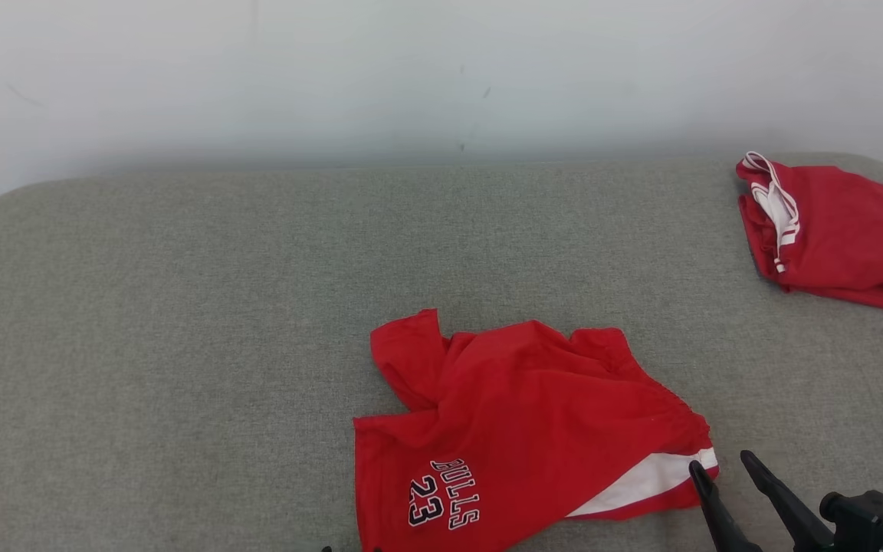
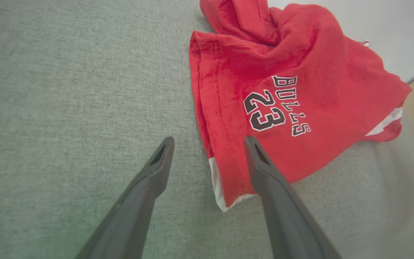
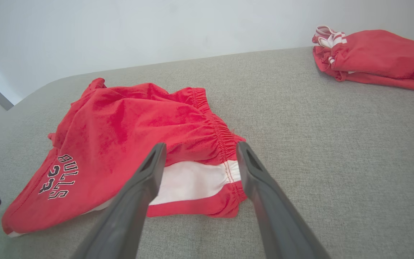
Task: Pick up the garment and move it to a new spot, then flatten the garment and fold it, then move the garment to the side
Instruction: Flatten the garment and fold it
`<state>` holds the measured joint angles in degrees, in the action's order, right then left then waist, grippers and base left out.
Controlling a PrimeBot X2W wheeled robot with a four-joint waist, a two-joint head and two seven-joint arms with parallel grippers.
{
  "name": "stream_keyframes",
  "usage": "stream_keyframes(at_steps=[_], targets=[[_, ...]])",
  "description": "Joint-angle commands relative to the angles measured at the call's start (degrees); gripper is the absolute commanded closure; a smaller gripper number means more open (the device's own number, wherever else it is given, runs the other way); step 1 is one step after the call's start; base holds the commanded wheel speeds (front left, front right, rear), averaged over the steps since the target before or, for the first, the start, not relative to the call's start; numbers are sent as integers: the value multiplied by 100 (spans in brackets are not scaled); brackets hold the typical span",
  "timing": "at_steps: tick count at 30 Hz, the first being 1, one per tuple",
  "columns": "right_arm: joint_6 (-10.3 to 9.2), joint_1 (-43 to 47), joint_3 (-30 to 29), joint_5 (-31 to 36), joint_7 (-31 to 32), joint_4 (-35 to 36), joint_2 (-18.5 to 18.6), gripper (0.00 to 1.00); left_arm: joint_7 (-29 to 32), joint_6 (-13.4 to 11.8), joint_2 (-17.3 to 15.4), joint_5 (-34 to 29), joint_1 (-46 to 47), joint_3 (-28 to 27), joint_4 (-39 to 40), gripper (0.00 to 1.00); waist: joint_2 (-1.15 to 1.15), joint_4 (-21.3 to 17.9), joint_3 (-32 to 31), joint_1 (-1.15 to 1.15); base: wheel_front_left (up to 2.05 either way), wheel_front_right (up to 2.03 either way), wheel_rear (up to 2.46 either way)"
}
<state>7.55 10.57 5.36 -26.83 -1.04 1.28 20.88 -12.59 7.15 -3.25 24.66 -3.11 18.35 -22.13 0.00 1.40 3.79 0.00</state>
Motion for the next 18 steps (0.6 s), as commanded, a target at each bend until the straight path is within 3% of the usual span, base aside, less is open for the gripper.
stream_keyframes(at_steps=[1, 9, 10, 12, 18], targets=[[-16, -60, 19, 74, -29, 7, -37, 0, 3, 36, -15, 73, 87, 34, -43, 0, 0, -56, 21, 0, 0, 0, 0], [-16, -151, -50, 181, -119, -13, -89, 0, 239, 31, 5, 370, 156, 525, -298, 0, 0, -188, 82, 0, 0, 0, 0], [-16, -155, -45, 181, -129, -16, -97, 0, 206, 31, 6, 440, 186, 508, -315, 21, 0, -198, 80, 0, 0, 0, 0], [-16, -172, -23, 201, -164, -10, -114, 0, 104, 31, -9, 433, 273, 524, -306, 100, 0, -228, 68, 0, 0, 0, 0], [-17, -166, -16, 215, -201, -44, -133, 0, -129, 32, -69, 443, 471, 355, -107, 100, 0, -268, 41, 0, 0, 0, 0]])
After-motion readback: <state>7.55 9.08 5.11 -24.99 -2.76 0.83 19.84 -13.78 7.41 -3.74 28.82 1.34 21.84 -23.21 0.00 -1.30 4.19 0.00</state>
